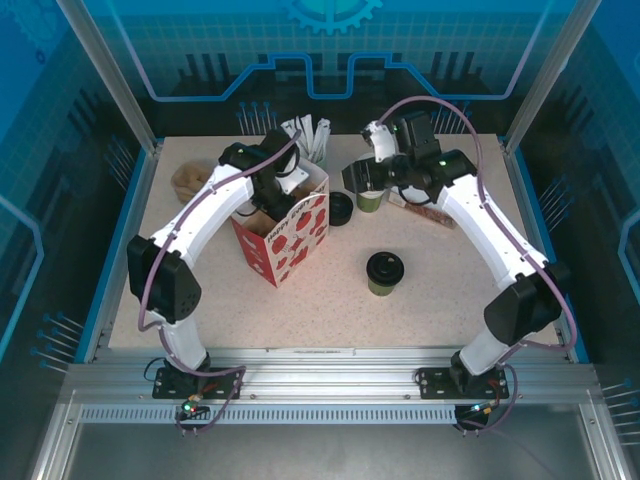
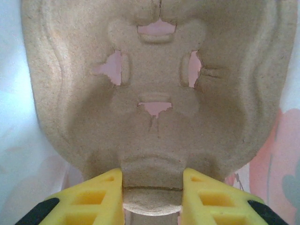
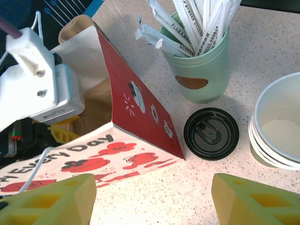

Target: Pack the takeout coffee

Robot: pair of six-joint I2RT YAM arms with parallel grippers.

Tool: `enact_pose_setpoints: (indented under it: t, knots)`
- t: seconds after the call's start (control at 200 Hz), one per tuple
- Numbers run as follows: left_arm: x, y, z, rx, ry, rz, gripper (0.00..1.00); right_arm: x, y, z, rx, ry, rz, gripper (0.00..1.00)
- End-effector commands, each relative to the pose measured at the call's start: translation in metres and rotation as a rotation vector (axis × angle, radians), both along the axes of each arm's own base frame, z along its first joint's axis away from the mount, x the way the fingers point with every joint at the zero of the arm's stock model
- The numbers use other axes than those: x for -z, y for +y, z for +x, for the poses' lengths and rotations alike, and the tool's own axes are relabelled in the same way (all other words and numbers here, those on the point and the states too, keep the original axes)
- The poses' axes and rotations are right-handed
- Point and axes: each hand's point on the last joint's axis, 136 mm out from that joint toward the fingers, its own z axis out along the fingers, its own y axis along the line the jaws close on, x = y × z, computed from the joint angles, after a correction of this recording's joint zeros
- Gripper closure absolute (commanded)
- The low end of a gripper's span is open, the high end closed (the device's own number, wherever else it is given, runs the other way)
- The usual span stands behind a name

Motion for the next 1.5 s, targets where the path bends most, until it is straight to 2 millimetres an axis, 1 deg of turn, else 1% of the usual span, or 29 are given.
enact_pose_setpoints:
  t: [0.0, 0.05, 0.175, 0.405, 0.735, 1.025, 1.271, 1.496]
  knots:
    - [0.010, 0.000, -0.002, 0.001, 0.018, 0.019, 0.70, -0.016, -0.012, -0.010, 0.031, -0.054, 0.009, 0.32]
    - [0.012, 0.000, -0.002, 0.000, 0.023, 0.019, 0.70, -0.016, -0.015, -0.014, 0.036, -0.060, 0.005, 0.32]
    - [0.018, -0.001, -0.001, -0.007, 0.033, 0.019, 0.70, -0.009, -0.020, -0.023, 0.048, -0.057, -0.001, 0.31]
    - [0.027, -0.003, 0.001, -0.012, 0.049, 0.017, 0.70, 0.007, -0.022, -0.030, 0.044, -0.028, -0.023, 0.31]
    - [0.043, -0.002, 0.002, -0.025, 0.067, 0.019, 0.69, 0.012, -0.022, -0.030, 0.043, -0.022, -0.027, 0.30]
    - [0.065, -0.004, 0.001, -0.043, 0.088, 0.013, 0.68, 0.024, -0.023, -0.032, 0.044, 0.001, -0.034, 0.30]
    - [0.081, -0.004, 0.002, -0.058, 0.088, 0.005, 0.68, 0.026, -0.024, -0.033, 0.046, 0.001, -0.034, 0.30]
    - [0.103, -0.005, 0.003, -0.075, 0.101, 0.007, 0.66, 0.030, -0.023, -0.033, 0.045, 0.010, -0.032, 0.30]
